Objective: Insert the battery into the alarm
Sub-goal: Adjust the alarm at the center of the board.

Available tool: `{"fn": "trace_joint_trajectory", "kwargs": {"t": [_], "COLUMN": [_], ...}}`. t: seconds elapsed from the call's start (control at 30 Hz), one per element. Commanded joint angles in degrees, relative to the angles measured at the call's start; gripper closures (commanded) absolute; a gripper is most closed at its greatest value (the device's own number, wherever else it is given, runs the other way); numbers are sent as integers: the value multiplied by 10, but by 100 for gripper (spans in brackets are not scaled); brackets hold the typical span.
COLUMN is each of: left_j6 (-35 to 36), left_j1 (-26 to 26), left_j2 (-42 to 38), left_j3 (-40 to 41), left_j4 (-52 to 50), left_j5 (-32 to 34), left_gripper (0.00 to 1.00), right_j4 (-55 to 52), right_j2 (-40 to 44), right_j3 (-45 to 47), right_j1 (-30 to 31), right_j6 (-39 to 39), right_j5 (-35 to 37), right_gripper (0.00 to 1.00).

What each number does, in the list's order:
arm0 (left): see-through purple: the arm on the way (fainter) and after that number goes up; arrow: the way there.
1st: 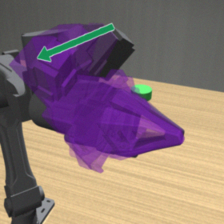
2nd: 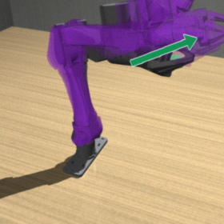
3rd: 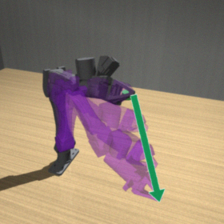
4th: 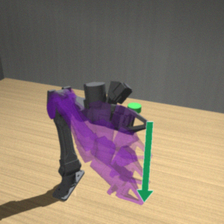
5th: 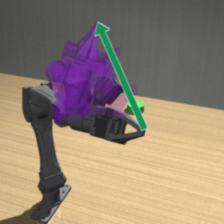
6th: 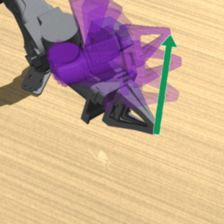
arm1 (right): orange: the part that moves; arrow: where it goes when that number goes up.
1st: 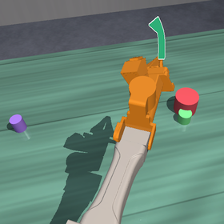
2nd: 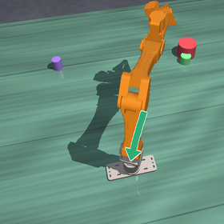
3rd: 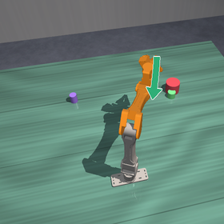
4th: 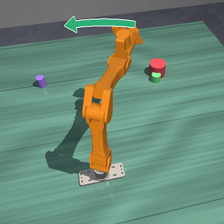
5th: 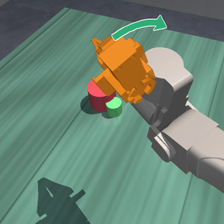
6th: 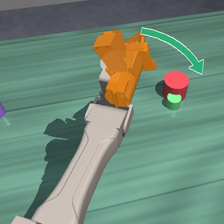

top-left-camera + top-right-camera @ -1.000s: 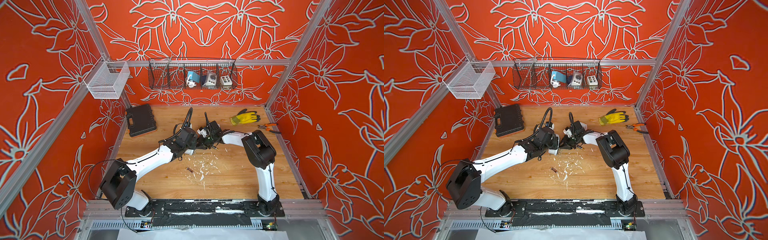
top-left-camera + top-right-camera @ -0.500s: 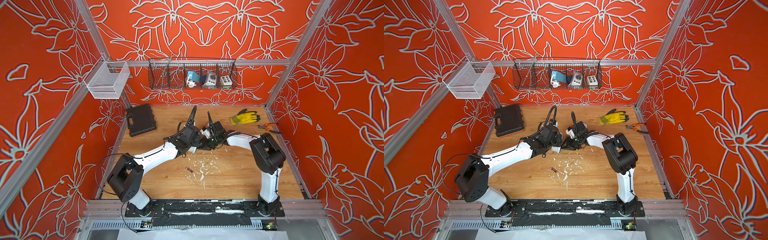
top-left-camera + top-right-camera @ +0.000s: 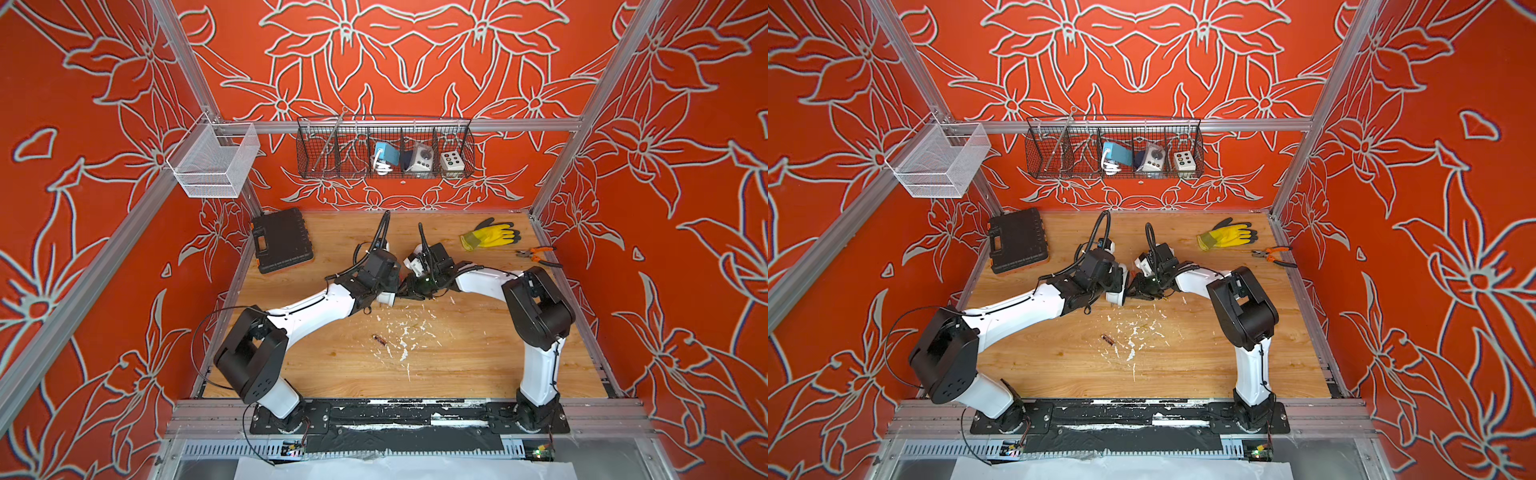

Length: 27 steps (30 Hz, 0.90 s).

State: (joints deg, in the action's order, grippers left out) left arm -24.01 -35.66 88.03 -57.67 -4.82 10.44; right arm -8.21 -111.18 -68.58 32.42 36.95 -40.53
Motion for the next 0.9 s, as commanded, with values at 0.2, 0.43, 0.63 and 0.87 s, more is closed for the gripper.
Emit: {"fn": "trace_joint_trajectory", "kwargs": {"t": [0.2, 0.43, 0.63, 0.87], "left_j6": [-29, -32, -38, -37], "left_j1": [18, 20, 25, 36], "left_j2": [-2, -25, -44, -73], "left_j3": [38, 40, 41, 49], "left_j4": [-28, -36, -35, -15], "left_j5": [-130, -133, -152, -187], "left_gripper": [75, 50, 37, 30], "right_j4": [-34, -54, -72, -103], "right_j2": [77, 134, 165, 204], "right_j3": [23, 33, 40, 56], "right_j1": [4, 4, 4, 4], "right_j6": [-9, 4, 20, 29], "right_j5": [69, 135, 164, 207], "right_gripper": [72, 71, 71, 70]}}
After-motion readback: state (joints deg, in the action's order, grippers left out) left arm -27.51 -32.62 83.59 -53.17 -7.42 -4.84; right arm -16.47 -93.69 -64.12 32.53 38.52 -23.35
